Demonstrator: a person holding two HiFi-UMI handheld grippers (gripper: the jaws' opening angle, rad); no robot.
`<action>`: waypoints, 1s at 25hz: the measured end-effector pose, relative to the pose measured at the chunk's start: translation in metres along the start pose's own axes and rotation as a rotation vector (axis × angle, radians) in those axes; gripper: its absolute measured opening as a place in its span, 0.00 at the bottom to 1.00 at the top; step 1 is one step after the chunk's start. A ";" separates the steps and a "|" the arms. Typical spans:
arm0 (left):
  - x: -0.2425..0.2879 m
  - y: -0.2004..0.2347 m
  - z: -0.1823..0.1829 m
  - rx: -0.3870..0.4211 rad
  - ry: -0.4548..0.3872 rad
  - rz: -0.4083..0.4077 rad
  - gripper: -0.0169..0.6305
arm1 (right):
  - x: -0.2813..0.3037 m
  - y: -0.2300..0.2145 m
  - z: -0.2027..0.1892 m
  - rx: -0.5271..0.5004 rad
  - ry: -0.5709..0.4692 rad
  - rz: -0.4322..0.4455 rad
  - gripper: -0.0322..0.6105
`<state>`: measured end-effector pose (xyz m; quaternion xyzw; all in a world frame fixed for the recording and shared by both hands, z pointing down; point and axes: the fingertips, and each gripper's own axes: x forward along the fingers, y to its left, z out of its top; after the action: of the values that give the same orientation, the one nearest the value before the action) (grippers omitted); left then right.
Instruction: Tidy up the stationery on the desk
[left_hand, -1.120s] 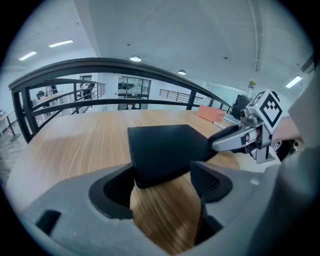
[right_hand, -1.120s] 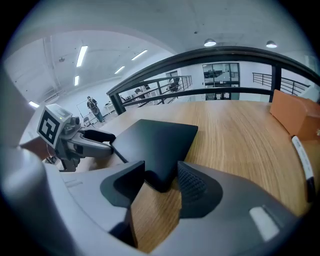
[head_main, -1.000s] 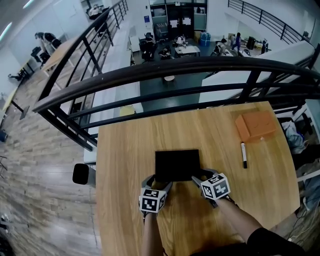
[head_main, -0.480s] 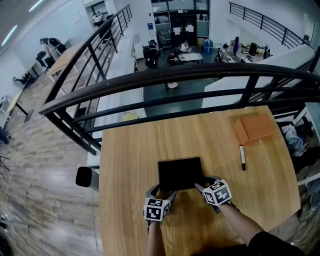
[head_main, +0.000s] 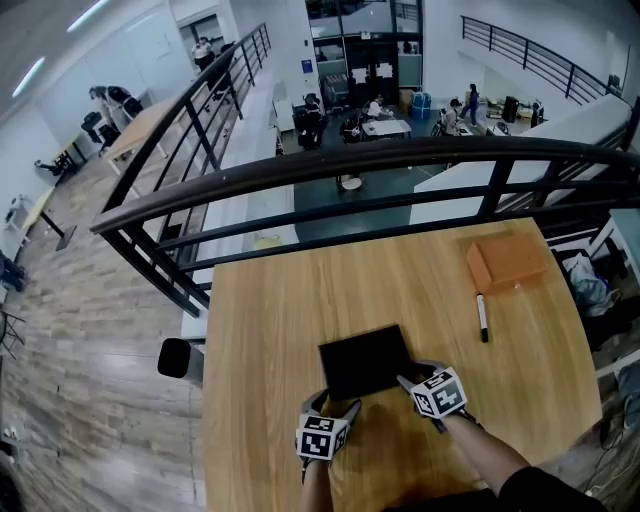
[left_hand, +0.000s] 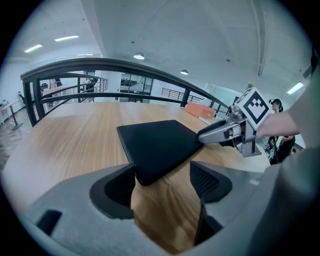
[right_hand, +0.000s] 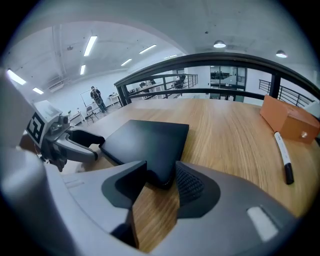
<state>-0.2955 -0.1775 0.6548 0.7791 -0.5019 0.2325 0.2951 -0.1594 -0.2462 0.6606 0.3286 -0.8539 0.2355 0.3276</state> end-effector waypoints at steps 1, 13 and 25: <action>-0.002 -0.004 -0.003 -0.002 -0.001 -0.003 0.54 | -0.002 0.000 -0.002 0.000 -0.001 0.001 0.31; -0.025 -0.057 -0.036 -0.019 0.005 -0.055 0.54 | -0.018 -0.005 -0.012 -0.058 0.002 0.008 0.29; -0.036 -0.091 -0.055 -0.021 0.009 -0.104 0.54 | -0.021 -0.008 -0.014 -0.082 0.003 -0.004 0.28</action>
<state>-0.2294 -0.0870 0.6505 0.7999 -0.4618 0.2150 0.3173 -0.1360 -0.2343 0.6565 0.3164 -0.8616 0.2001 0.3427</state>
